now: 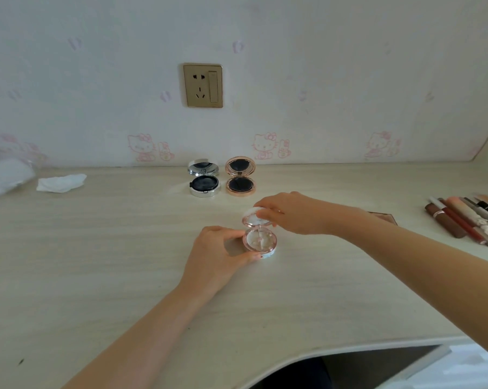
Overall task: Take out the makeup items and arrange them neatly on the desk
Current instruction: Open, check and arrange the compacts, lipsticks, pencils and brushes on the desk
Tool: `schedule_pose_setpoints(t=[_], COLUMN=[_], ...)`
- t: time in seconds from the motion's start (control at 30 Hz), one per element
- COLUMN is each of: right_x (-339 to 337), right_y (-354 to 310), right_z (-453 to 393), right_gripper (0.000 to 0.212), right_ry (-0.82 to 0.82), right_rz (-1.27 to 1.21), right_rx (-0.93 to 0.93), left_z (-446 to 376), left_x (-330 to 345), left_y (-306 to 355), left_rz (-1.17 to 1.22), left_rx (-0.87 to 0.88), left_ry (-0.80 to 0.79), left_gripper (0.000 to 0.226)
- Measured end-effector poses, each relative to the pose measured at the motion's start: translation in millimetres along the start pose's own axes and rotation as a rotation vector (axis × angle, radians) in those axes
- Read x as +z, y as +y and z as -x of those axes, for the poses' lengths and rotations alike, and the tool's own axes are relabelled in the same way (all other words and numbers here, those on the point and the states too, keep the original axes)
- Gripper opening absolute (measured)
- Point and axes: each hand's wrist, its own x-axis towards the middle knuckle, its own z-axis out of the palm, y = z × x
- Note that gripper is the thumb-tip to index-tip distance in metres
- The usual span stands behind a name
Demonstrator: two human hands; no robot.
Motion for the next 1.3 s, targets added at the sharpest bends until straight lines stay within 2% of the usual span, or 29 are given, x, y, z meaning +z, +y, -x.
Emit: schedule_pose_setpoints(t=[0.57,0.63,0.73,0.77,0.87,0.97,1.1,1.3], right_x=[-1,1,14,22,53,76,84,87], right_y=[1,3,8,10,15,12,4,0], right_z=[1,6,21,28,44,50,47,40], right_gripper=[0.041,0.044,0.046,0.047,0.055,0.067,0.078,0.074], right_ry=[0.053,0.149,0.437,0.487,0.407,0.345,0.412,0.493], right_rz=[-0.029,-0.128,-0.303,-0.310,-0.321,-0.320,-0.364,-0.334], right_rx=[-0.004,0.000,0.029,0.047,0.097,0.086,0.084,0.077], left_z=[0,0,-1,-1,-3,-2,0,1], left_x=[2,2,3,3,5,6,7,9], left_y=[-2,-3,-6,-7,-9,-6,-4,-3], left_rz=[-0.021,-0.021,-0.033,-0.033,-0.029,-0.003,0.027,0.047], left_rx=[0.010,0.021,0.036,0.030,0.014,-0.018,-0.045,-0.050], left_ry=[0.013,0.013,0.014,0.009,-0.006,0.027,0.055,0.016], left_gripper=[0.042,0.043,0.044,0.045,0.049,0.064,0.079,0.071])
